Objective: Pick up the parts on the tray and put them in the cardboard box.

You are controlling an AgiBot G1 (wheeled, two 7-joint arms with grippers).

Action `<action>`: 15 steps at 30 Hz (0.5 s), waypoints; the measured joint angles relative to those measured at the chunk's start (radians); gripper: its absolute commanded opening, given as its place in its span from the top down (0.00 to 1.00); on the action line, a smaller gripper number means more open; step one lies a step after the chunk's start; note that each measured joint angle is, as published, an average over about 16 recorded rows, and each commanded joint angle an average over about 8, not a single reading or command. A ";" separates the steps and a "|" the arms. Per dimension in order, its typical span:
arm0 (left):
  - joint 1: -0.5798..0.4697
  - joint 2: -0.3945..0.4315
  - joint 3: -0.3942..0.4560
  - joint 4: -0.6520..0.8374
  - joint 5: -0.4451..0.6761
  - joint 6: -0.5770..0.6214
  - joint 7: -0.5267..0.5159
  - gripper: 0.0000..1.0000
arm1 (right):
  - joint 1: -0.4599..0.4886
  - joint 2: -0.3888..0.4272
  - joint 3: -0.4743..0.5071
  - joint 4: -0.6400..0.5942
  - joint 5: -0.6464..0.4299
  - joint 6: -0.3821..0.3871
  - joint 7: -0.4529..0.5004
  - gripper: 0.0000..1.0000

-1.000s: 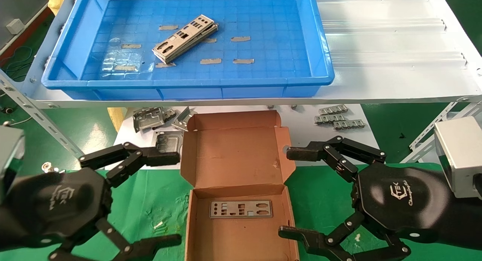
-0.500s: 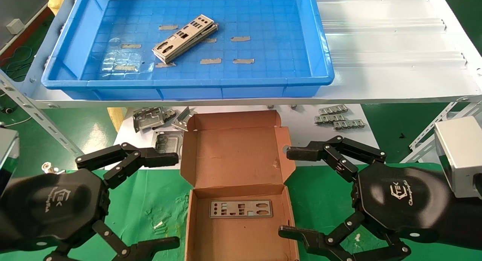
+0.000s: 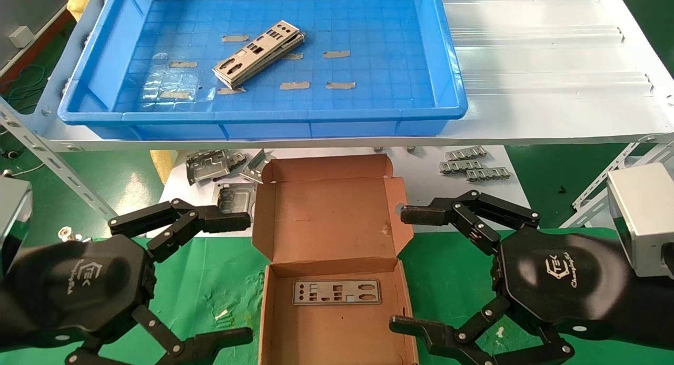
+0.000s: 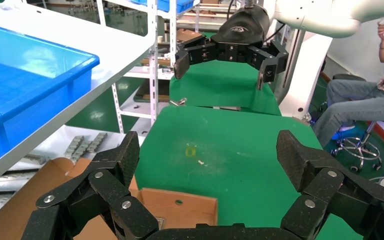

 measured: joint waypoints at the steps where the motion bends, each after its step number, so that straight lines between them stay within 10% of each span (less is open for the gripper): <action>1: 0.000 0.000 0.000 0.000 0.000 0.000 0.000 0.00 | 0.000 0.000 0.000 0.000 0.000 0.000 0.000 0.00; 15: -0.002 0.002 0.002 0.004 0.002 0.001 0.002 0.00 | 0.000 0.000 0.000 0.000 0.000 0.000 0.000 0.00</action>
